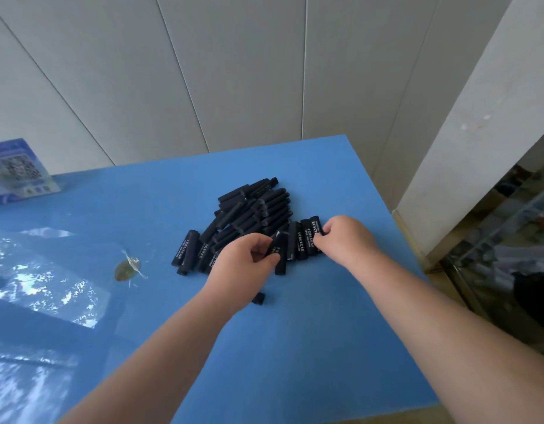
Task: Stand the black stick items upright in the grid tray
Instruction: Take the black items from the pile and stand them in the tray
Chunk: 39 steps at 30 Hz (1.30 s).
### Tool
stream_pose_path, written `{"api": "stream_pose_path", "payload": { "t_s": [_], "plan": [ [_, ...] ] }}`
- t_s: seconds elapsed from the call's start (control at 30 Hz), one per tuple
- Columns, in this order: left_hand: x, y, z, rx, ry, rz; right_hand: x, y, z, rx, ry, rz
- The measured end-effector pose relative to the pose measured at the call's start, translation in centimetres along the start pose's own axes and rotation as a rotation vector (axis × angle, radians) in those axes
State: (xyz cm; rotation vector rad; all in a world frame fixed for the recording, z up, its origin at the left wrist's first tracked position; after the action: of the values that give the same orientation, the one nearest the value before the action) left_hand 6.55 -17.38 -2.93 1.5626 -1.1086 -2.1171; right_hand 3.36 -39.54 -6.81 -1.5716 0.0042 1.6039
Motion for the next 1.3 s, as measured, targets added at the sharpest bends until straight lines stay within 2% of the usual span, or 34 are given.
{"api": "stream_pose_path", "payload": {
  "t_s": [0.3,0.43,0.63,0.73,1.0,1.3],
  "plan": [
    [-0.4,0.2,-0.1,-0.037,0.013,0.056,-0.2,0.4,0.4,-0.029,0.048,0.004],
    [-0.6,0.5,-0.1,-0.050,0.033,0.109,-1.7,1.6,1.0,-0.031,0.117,-0.229],
    [-0.9,1.4,0.0,-0.045,0.046,0.171,-4.7,1.2,2.9,-0.218,0.154,-0.534],
    [-1.0,1.7,0.2,-0.043,0.055,0.198,-5.0,0.6,3.7,-0.275,0.108,-0.640],
    [-1.5,1.2,1.4,-0.070,0.114,0.245,-4.2,-0.6,4.6,-0.334,0.013,-0.728],
    [-4.7,-0.9,4.3,-0.127,0.206,0.338,-0.5,-5.2,6.4,-0.462,-0.214,-0.840]
  ]
}}
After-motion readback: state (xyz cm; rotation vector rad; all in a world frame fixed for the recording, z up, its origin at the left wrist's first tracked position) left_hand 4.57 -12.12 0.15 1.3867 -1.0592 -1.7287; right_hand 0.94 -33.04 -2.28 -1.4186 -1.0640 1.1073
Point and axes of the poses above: each hand's wrist, its own z-axis away from the middle knuckle, its own x-axis out of the palm, y = z × x, the point moved 7 cm from there along -z, towards the middle knuckle, and after that the axes turned 8 degrees about -z, right-handed, at the moved point
